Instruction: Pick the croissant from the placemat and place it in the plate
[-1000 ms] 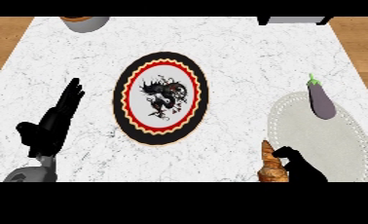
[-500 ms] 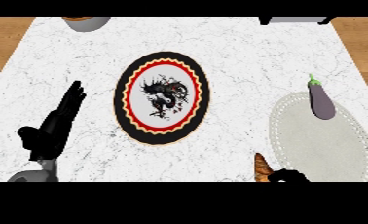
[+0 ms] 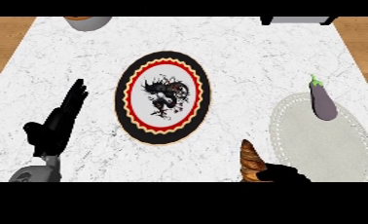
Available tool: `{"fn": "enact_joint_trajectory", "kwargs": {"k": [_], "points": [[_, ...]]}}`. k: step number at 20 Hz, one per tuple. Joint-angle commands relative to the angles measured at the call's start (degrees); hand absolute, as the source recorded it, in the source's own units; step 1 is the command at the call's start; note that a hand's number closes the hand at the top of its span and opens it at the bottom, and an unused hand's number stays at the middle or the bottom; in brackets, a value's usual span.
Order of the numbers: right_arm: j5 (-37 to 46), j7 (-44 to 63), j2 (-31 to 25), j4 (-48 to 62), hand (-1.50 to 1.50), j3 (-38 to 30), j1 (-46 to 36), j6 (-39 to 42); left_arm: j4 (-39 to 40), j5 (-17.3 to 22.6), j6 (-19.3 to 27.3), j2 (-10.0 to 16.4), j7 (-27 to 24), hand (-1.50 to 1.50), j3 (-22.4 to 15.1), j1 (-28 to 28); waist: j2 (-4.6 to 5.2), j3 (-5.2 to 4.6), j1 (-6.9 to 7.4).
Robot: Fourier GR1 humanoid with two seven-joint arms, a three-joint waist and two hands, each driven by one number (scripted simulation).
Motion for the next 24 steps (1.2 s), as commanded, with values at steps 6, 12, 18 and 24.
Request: {"fn": "enact_joint_trajectory", "kwargs": {"k": [6,12,18,24], "points": [[-7.3,9.7,3.7,8.8,1.50,-1.1,-20.3,6.7,-4.3,-0.8,-0.2,-1.2,1.5,0.00,-1.2,2.1,0.29,0.02,1.69],[-19.3,10.5,3.7,17.2,1.50,-7.4,-30.7,3.9,-1.2,-1.7,0.5,-2.4,1.7,0.00,-1.6,-1.6,0.89,-0.02,2.59],[-28.5,17.2,4.0,35.2,1.50,-7.9,-47.2,-4.0,-1.9,-0.4,-1.6,0.1,2.6,0.00,0.4,-2.9,0.44,0.03,2.13],[-36.3,16.0,4.1,54.0,1.50,-9.3,-57.9,-15.1,-2.6,-0.8,-2.8,-0.1,-0.3,0.00,-0.1,1.7,0.45,0.04,2.78]]}}
